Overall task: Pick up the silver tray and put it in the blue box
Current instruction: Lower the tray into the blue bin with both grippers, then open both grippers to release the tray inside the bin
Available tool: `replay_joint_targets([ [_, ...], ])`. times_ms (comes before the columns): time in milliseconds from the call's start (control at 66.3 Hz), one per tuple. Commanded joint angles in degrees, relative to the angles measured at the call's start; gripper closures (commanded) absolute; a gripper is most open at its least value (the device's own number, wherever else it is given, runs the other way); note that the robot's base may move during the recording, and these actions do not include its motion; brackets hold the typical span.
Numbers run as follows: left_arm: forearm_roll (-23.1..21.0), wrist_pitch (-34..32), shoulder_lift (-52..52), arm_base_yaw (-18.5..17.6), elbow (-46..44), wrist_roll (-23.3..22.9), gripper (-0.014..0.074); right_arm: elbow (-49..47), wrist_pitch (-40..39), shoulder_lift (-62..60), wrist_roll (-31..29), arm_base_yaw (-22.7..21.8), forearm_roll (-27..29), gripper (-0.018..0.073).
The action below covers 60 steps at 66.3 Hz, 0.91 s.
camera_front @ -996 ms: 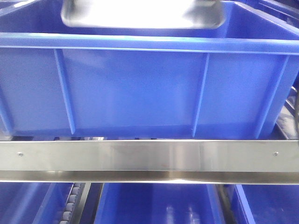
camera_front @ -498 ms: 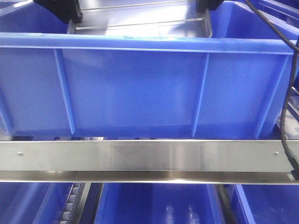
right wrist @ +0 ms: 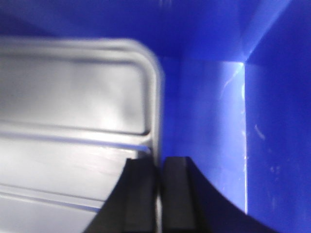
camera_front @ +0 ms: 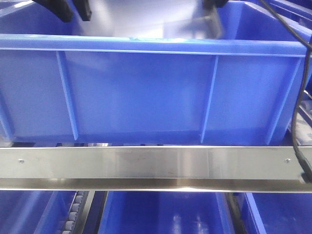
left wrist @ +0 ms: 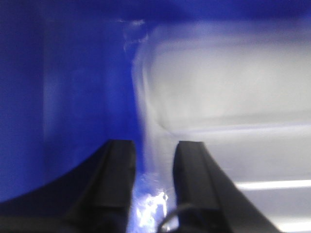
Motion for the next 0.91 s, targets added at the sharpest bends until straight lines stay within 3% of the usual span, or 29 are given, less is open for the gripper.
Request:
replay_joint_targets([
  [0,0.6,-3.5,-2.6,1.1,-2.1,-1.2,0.0417,-2.3,-3.4,-2.3,-0.6,-0.8,-1.7,0.0133],
  [75,0.6,-3.5,-2.6,1.3,-2.1,-1.2,0.0417,-2.3,-3.5,-2.3,-0.6,-0.9,-1.7,0.0085],
  [257,0.6,-3.5,-2.6,1.3,-2.1,-1.2,0.0417,-2.3,-3.7,-2.3,-0.6,-0.9,-2.2,0.0132],
  [332,0.5,-3.4,-2.6,1.3,-2.1,-1.2,0.0442,-2.3,-3.6,-2.3,-0.6,-0.9,-2.2,0.0281],
  [438,0.5,-4.1,-2.5,1.3,-2.1,-1.2,0.0558,-2.3,-4.3,-2.2,-0.6,-0.9,-2.6,0.0525],
  [604,0.7,-7.2,-2.5,1.3,-2.3,-1.2,0.0704,-2.3,-7.6,-2.3,-0.6,-0.9,-4.4,0.0491],
  [740,0.7,-6.3,-4.8,1.3,-2.5,-1.0,0.0698,-2.1,-8.4,-3.7,-0.6,-0.9,-4.4,0.0508],
  [890,0.8,-13.0,-10.2,1.3,3.1,-1.0,0.0698,2.2,-10.1,-7.1,-0.6,-0.9,-4.6,0.0508],
])
